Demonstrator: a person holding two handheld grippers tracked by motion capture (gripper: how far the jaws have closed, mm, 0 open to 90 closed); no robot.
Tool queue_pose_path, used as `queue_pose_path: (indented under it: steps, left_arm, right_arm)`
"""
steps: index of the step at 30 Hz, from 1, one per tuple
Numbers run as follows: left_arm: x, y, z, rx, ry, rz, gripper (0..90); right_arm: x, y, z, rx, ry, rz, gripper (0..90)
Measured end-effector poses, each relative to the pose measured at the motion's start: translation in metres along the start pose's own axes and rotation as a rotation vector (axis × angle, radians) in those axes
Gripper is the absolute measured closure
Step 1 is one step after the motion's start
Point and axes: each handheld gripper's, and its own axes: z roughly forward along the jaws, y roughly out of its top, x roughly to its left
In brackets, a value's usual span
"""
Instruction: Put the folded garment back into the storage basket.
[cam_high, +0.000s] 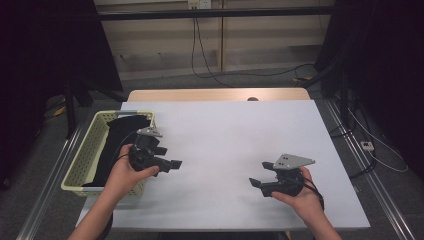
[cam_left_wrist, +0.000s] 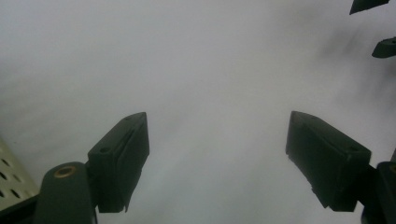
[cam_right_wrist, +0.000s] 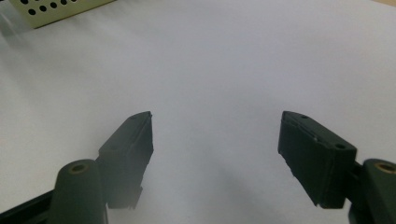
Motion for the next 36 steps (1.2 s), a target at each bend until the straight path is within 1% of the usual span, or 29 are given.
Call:
queue_pose_path:
  steps: [3,5,8,9,11,12,13,15,16,19,20,21,23,24,27,29,32,33,35,36]
  left_arm:
    - [-0.003,-0.006,0.004,0.007,0.008,0.015,21.6]
    - [-0.005,-0.010,0.006,0.001,-0.004,0.005,21.3]
    - [-0.007,-0.015,0.010,0.009,0.001,0.021,21.1]
    - [-0.008,-0.017,0.011,0.007,0.001,0.020,21.1]
    - [-0.009,-0.020,0.013,0.008,0.004,0.031,21.1]
    - [-0.010,-0.023,0.014,0.005,0.004,0.030,21.1]
    - [-0.010,-0.025,0.015,0.012,0.005,0.039,21.1]
    - [-0.009,-0.030,0.016,0.011,0.013,0.042,21.1]
    - [-0.009,-0.032,0.017,0.016,0.007,0.039,21.0]
    - [-0.009,-0.038,0.018,0.016,0.012,0.039,20.8]
    - [-0.009,-0.040,0.018,0.015,0.005,0.049,20.7]
    - [-0.011,-0.041,0.018,0.006,0.005,0.047,20.7]
    - [-0.013,-0.042,0.017,0.014,0.004,0.062,19.8]
    - [-0.014,-0.043,0.018,0.012,-0.005,0.054,18.8]
    - [-0.017,-0.046,0.019,0.010,-0.023,0.062,18.6]
    - [-0.019,-0.049,0.019,0.000,-0.027,0.057,18.7]
    - [-0.019,-0.053,0.021,0.000,-0.035,0.052,18.6]
    - [-0.019,-0.054,0.021,0.001,-0.034,0.061,18.6]
    - [-0.019,-0.056,0.023,0.008,-0.024,0.064,18.3]
    - [-0.019,-0.057,0.023,0.010,-0.027,0.056,17.8]
  right_arm:
    - [-0.002,-0.003,-0.003,0.000,-0.005,0.002,26.8]
    - [-0.004,-0.005,-0.006,0.001,-0.008,0.008,26.9]
    - [-0.006,-0.008,-0.009,0.003,-0.017,0.011,26.9]
    - [-0.007,-0.009,-0.010,0.003,-0.020,0.013,26.9]
    - [-0.008,-0.010,-0.012,0.004,-0.023,0.012,26.9]
    - [-0.008,-0.011,-0.013,0.004,-0.026,0.013,26.8]
    - [-0.008,-0.012,-0.014,0.004,-0.026,0.015,26.9]
    - [-0.009,-0.014,-0.016,0.003,-0.031,0.014,26.8]
    - [-0.010,-0.015,-0.018,0.004,-0.033,0.016,26.9]
    - [-0.013,-0.018,-0.021,0.003,-0.042,0.018,26.8]
    - [-0.013,-0.019,-0.022,0.006,-0.043,0.025,26.9]
    - [-0.014,-0.020,-0.023,0.004,-0.043,0.025,26.8]
    - [-0.015,-0.022,-0.024,0.003,-0.048,0.029,26.8]
    - [-0.015,-0.022,-0.024,0.002,-0.048,0.030,26.8]
    - [-0.016,-0.023,-0.025,-0.005,-0.048,0.029,26.8]
    - [-0.017,-0.025,-0.026,-0.006,-0.050,0.032,26.8]
    - [-0.019,-0.028,-0.028,-0.007,-0.056,0.038,26.8]
    - [-0.020,-0.028,-0.028,-0.008,-0.058,0.038,26.7]
    - [-0.021,-0.029,-0.029,-0.010,-0.062,0.043,26.6]
    - [-0.022,-0.030,-0.030,-0.010,-0.063,0.043,26.6]
